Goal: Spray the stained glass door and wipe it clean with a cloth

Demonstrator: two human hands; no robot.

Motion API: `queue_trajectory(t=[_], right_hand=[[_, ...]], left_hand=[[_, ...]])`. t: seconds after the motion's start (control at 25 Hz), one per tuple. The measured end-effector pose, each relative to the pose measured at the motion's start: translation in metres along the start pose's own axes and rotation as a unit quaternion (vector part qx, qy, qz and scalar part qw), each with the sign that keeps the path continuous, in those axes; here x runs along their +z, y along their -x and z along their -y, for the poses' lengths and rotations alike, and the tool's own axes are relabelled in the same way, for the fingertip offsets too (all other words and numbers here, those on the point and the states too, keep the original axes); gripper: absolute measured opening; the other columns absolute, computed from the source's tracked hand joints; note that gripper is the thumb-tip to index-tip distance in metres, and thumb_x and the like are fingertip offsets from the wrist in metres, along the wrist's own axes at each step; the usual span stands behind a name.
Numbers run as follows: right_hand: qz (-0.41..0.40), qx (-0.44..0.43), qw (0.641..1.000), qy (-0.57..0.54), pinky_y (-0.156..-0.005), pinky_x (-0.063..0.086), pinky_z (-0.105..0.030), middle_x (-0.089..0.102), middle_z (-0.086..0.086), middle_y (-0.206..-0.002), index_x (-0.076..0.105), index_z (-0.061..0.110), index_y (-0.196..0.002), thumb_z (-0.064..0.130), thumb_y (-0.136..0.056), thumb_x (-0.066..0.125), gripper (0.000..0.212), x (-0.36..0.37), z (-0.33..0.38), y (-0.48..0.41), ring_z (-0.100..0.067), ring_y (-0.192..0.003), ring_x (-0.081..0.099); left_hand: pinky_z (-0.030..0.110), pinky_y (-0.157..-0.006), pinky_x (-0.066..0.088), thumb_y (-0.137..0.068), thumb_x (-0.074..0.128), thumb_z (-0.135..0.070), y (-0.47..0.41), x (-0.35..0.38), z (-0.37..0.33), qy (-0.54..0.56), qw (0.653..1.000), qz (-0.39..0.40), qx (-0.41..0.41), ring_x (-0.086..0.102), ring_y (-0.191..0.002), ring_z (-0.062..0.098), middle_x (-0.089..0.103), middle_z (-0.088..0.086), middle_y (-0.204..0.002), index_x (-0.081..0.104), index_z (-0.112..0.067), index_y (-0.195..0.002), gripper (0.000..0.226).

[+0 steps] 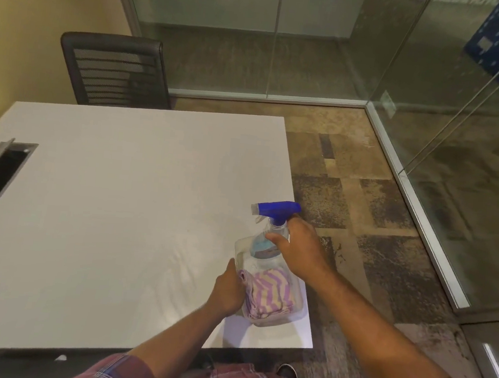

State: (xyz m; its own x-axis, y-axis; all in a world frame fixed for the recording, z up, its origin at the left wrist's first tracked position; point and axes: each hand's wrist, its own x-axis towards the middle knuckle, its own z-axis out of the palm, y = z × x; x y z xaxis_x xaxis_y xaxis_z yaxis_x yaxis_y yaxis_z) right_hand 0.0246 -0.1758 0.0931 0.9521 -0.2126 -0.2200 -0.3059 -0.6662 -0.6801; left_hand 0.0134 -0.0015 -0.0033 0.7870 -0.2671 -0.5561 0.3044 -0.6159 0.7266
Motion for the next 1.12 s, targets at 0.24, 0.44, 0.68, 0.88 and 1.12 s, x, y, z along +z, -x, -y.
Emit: queue_trajectory(t=[0.24, 0.44, 0.68, 0.88, 1.12], right_hand=[[0.001, 0.039, 0.999, -0.006, -0.056, 0.033, -0.008, 0.052, 0.0, -0.102, 0.057, 0.007, -0.121, 0.024, -0.103, 0.068, 0.027, 0.018, -0.02, -0.013, -0.012, -0.086, 0.051], [-0.008, 0.063, 0.998, -0.027, -0.065, 0.037, -0.016, 0.056, -0.002, -0.105, 0.059, 0.004, -0.123, 0.022, -0.103, 0.07, 0.03, 0.034, -0.035, -0.025, -0.018, -0.096, 0.056], [0.006, 0.06, 0.997, -0.041, -0.084, 0.041, -0.027, 0.06, -0.003, -0.116, 0.056, 0.008, -0.132, 0.026, -0.104, 0.067, 0.035, 0.041, -0.045, -0.034, -0.017, -0.103, 0.057], [0.038, 0.069, 0.996, -0.044, -0.09, 0.044, -0.03, 0.061, -0.009, -0.142, 0.045, 0.012, -0.149, 0.033, -0.103, 0.068, 0.056, 0.053, -0.063, -0.039, -0.025, -0.127, 0.061], [0.065, 0.081, 0.99, 0.098, -0.126, 0.036, -0.053, 0.02, -0.002, -0.176, 0.015, 0.019, -0.167, 0.044, -0.103, 0.062, 0.083, 0.069, -0.098, -0.011, -0.026, -0.16, 0.028]], left_hand=[[0.037, -0.101, 0.053, -0.084, 0.054, -0.058, -0.01, 0.0, -0.005, -0.002, 1.0, 0.009, 0.011, 0.07, -0.123, 0.033, 0.07, 0.009, -0.139, 0.051, -0.015, -0.142, 0.072], [0.036, -0.102, 0.053, -0.079, 0.05, -0.06, -0.013, -0.001, -0.003, -0.02, 0.999, 0.023, 0.031, 0.07, -0.125, 0.032, 0.069, 0.006, -0.141, 0.047, -0.017, -0.146, 0.079], [0.031, -0.104, 0.053, -0.082, 0.05, -0.064, -0.013, -0.003, -0.006, -0.054, 0.997, 0.049, 0.032, 0.07, -0.12, 0.022, 0.068, 0.005, -0.141, 0.042, -0.019, -0.146, 0.079], [0.051, -0.125, 0.045, -0.098, 0.053, -0.072, -0.023, 0.005, 0.009, -0.148, 0.986, 0.007, 0.078, 0.056, -0.146, 0.026, 0.052, 0.005, -0.161, 0.039, -0.028, -0.153, 0.072], [0.049, -0.137, -0.007, -0.089, -0.014, -0.083, -0.021, 0.011, 0.02, -0.409, 0.905, 0.01, 0.119, -0.017, -0.168, 0.031, -0.026, 0.004, -0.178, -0.015, -0.019, -0.17, 0.103]])
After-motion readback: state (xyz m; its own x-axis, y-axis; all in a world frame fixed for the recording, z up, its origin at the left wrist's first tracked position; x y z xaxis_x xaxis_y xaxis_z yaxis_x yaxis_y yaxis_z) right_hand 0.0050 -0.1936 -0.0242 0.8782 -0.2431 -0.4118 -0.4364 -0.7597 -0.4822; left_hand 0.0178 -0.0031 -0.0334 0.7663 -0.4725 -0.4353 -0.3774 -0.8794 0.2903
